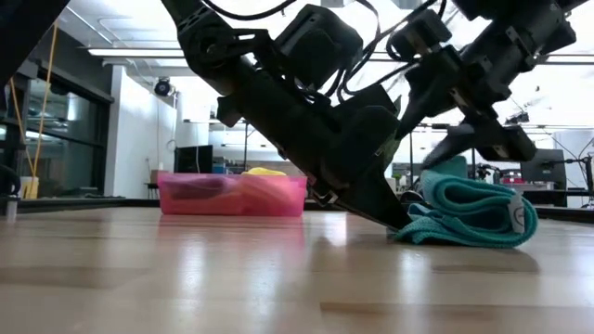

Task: Fold microfiber towels
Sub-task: Fold the blue microfiber towel

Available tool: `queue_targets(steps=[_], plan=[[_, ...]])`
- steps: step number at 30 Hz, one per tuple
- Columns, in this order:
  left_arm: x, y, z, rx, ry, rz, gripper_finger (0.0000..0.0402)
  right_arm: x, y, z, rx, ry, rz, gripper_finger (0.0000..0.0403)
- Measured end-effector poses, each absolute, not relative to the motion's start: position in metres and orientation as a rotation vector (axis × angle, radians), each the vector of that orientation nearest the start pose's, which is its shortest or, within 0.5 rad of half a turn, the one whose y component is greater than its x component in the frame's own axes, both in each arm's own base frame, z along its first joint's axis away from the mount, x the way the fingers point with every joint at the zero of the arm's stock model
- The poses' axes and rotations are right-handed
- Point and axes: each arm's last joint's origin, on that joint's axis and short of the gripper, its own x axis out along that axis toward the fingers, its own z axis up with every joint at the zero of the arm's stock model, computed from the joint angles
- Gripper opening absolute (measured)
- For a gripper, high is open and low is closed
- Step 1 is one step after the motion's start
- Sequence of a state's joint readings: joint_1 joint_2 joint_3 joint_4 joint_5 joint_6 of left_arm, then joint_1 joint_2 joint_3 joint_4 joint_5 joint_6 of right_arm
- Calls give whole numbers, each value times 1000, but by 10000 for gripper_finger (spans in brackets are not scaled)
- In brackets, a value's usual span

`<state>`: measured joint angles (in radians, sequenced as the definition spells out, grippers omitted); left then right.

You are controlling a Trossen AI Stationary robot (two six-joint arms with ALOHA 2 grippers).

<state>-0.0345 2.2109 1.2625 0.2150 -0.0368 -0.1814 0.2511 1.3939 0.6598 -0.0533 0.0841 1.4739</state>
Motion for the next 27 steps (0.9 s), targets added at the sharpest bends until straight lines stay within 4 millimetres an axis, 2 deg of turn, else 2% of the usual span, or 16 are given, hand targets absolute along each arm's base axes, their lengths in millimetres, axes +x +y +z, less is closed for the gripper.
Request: queue_targets(steps=[7,15,18,22,23,27], plan=[[435,-4,99,-140,769,69,0,243,56,197,1131,656,-421,184],[429,22,127,-98,768,106,0,210,55,209,989,758,-467,172],[427,26,126,-115,786,121,0,206,59,206,969,822,-462,134],[426,25,125,-125,802,126,0,207,68,191,944,935,-465,32],[425,25,125,-120,815,124,0,210,69,186,939,951,-476,17],[423,22,120,-116,832,118,0,221,67,168,940,978,-542,18]])
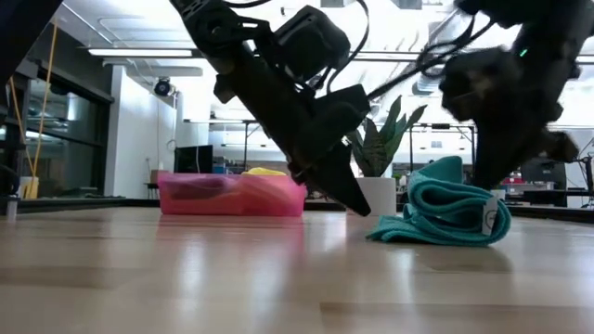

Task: Fold microfiber towels
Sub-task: Fold the blue microfiber towel

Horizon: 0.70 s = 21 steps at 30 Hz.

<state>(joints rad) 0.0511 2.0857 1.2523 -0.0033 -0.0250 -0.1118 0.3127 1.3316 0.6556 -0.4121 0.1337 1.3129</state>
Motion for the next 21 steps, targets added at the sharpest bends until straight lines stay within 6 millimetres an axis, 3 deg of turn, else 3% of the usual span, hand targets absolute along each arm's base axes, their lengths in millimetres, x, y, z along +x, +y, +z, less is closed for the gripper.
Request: queue_targets(steps=[5,13,21], plan=[[417,22,110,-137,853,119,0,238,59,162,961,896,-530,5],[422,16,94,-225,837,95,0,243,44,159,954,882,-586,1],[424,11,97,-215,812,90,0,257,35,142,1018,842,-648,0]])
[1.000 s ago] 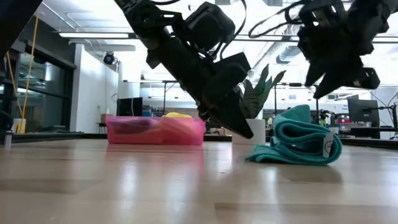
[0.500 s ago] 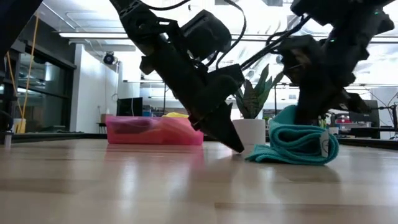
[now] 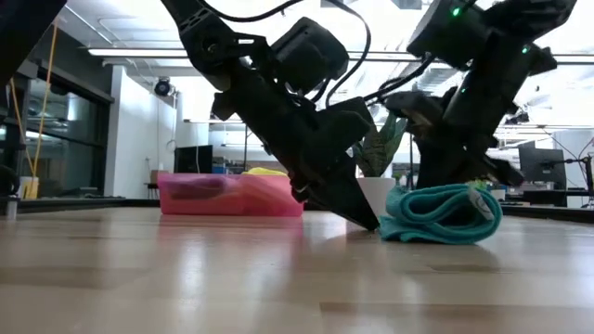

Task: Fold microfiber towels
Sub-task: Fold the blue microfiber towel, then put the blue microfiber towel into the bin

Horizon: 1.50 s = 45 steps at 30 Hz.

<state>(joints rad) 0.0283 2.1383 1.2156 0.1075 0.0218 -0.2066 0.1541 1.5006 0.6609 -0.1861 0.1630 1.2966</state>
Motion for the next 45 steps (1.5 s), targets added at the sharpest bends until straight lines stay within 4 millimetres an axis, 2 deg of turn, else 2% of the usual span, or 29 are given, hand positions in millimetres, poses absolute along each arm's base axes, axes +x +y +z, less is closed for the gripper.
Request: queue_targets(steps=[5,8,11,14,21,25,30,38,41,45], plan=[[415,19,109,-184,875,73,0,262,36,131,1043,875,-641,0],[407,28,121,-165,913,64,0,261,36,134,1044,855,-657,0],[400,39,140,-162,911,80,0,257,33,151,1023,765,-663,0],[399,46,150,-194,884,65,0,245,30,172,982,707,-671,0],[409,30,163,-355,723,84,8,205,26,209,940,650,-720,0],[414,14,168,-452,666,106,43,187,26,219,945,617,-773,0],[413,3,166,-647,674,204,116,177,25,221,934,609,-817,0],[409,15,162,-781,700,325,241,178,25,218,925,631,-827,0],[409,20,154,-891,700,403,264,177,25,218,917,643,-825,0],[411,22,146,-990,697,498,268,178,26,217,904,659,-815,0]])
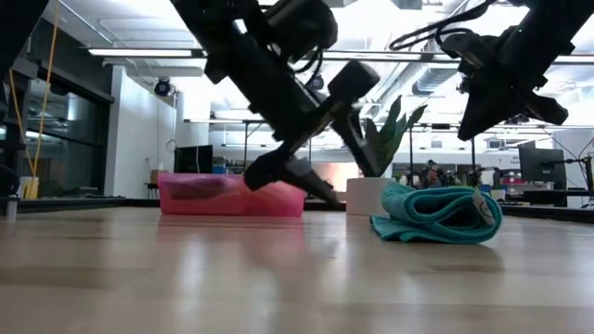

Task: Fold microfiber towels
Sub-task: Put the blue microfiber towel into the bin

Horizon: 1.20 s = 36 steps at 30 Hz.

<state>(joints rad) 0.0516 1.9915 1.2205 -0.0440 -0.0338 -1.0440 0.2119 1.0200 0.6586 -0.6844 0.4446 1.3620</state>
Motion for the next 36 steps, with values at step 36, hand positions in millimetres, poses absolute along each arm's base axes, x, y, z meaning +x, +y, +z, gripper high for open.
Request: queue_targets(steps=[36], plan=[[455,-1,105,-1122,760,480,132,181,25,213,846,662,-833,0]])
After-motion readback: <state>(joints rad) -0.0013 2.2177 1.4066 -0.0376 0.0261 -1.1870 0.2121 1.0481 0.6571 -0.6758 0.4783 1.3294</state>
